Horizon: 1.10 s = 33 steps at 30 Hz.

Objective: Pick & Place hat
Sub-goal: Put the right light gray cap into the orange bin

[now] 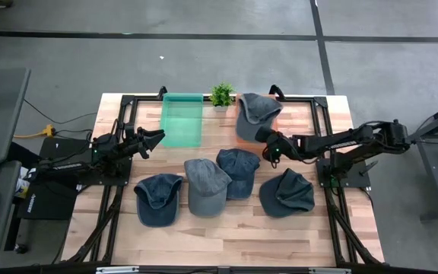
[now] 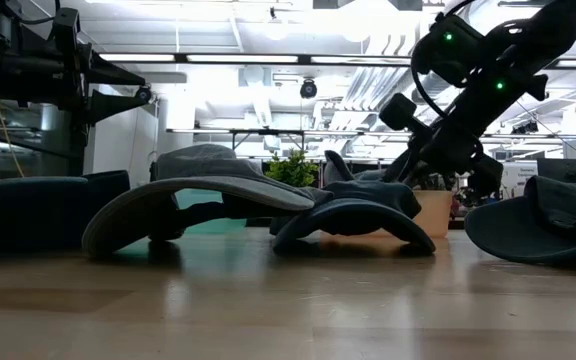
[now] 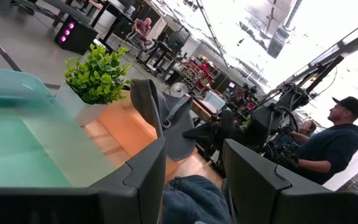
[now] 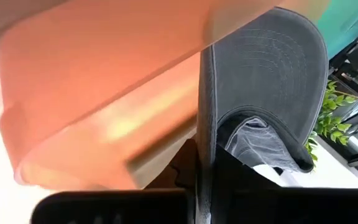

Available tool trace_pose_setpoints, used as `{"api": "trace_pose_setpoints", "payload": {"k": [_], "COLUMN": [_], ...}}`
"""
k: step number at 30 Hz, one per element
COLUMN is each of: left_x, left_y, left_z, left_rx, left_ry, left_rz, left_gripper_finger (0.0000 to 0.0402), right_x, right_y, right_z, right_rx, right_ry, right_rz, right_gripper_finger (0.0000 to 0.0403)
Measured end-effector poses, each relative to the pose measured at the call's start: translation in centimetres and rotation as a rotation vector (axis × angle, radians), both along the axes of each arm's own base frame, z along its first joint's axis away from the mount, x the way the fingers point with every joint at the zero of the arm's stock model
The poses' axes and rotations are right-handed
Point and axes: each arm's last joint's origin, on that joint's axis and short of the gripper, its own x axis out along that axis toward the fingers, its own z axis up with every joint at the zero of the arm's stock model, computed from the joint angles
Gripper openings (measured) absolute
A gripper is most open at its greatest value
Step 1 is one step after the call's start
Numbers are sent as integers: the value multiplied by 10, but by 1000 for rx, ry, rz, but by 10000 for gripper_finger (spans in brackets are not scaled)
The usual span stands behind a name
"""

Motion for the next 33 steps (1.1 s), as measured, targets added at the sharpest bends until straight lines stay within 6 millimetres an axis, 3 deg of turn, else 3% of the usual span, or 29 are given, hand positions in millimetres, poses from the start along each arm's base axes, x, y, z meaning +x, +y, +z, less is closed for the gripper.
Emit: {"api": "trace_pose_setpoints", "payload": {"k": [17, 25, 33], "left_x": [0, 0, 0], "left_y": [0, 0, 0], "left_z": [0, 0, 0], "left_rx": [0, 0, 0], "left_ry": [0, 0, 0], "left_rz": [0, 0, 0], "left_gripper_finger": [159, 159, 159], "right_x": [0, 0, 0], "right_y": [-3, -3, -4], "right_z": [-1, -1, -1], "right_rx": [-4, -3, -3], "right_ry": [73, 88, 78], "right_rz": [93, 124, 102], "right_gripper_finger": [5, 43, 47]}}
